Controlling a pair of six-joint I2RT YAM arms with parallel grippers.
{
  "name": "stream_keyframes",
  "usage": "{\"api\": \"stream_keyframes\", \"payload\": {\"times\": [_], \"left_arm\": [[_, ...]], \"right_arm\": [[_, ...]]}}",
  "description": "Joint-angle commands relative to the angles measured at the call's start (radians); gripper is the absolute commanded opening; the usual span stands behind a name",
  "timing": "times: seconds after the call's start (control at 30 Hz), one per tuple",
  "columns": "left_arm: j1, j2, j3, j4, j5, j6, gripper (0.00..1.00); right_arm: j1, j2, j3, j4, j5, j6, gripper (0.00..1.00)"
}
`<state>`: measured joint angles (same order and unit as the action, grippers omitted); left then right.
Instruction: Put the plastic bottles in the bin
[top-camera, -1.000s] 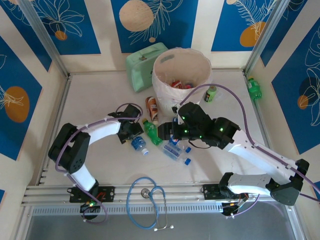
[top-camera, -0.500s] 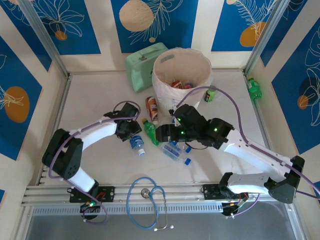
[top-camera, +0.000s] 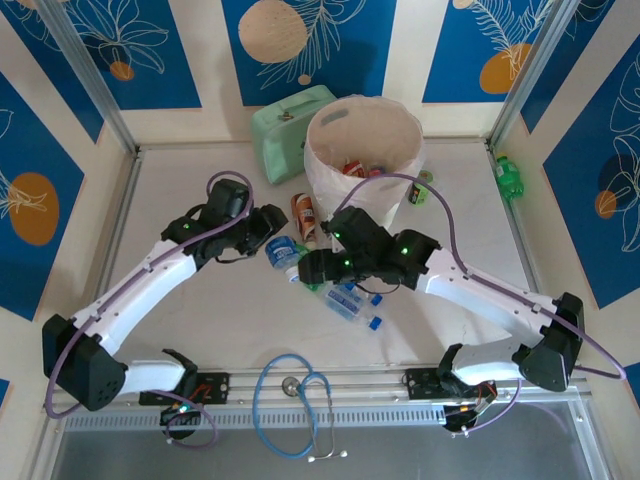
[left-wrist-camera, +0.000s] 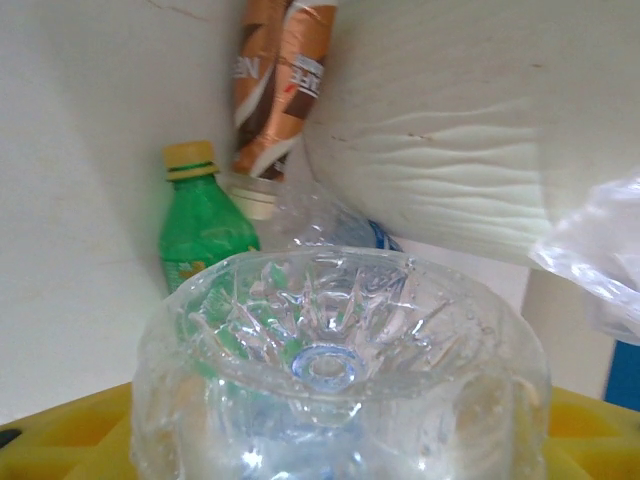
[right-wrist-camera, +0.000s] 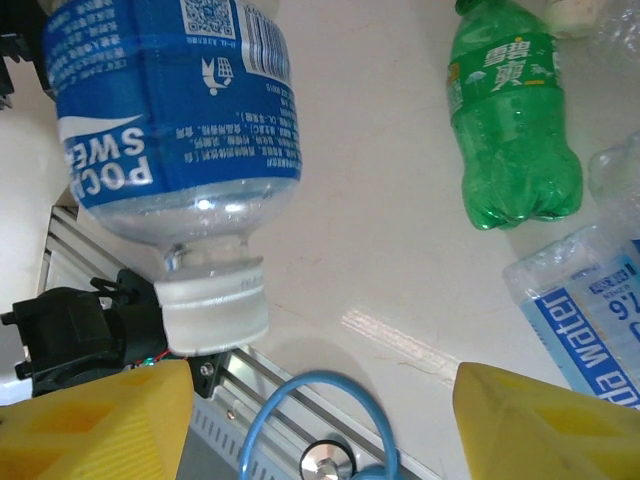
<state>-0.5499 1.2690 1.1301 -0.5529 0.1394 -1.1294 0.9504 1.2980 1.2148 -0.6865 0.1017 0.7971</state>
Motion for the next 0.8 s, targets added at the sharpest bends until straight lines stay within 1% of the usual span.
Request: {"api": "stream_keyframes", "payload": {"times": [0.0, 0.13, 0.33, 0.43, 0.63, 0.77], "left_arm": [[0.009, -0.005, 0.031, 0.024, 0.074, -0.028, 0.62], [0.009, -0.013, 0.023, 0.057, 0.1, -0.049, 0.62], [0.009, -0.026, 0.023, 0.069, 0.107, -0.059, 0.62], [0.01, -0.027, 0.014, 0.091, 0.122, -0.077, 0.62], [0.01, -0.028, -0.005, 0.144, 0.15, -0.115, 0.62], [0.01, -0.031, -0.001, 0.154, 0.149, -0.117, 0.62]], "right_arm": [[0.01, 0.01, 0.042, 0.035, -0.058, -0.004, 0.66], [0.014, 0.025, 0.057, 0.047, -0.071, -0.009, 0.61], [0.019, 0.035, 0.038, 0.077, -0.087, 0.008, 0.53], [0.021, 0.038, 0.039, 0.084, -0.088, 0.011, 0.5], [0.023, 0.052, 0.048, 0.085, -0.102, 0.007, 0.49], [0.025, 0.048, 0.042, 0.085, -0.093, 0.01, 0.43]]}}
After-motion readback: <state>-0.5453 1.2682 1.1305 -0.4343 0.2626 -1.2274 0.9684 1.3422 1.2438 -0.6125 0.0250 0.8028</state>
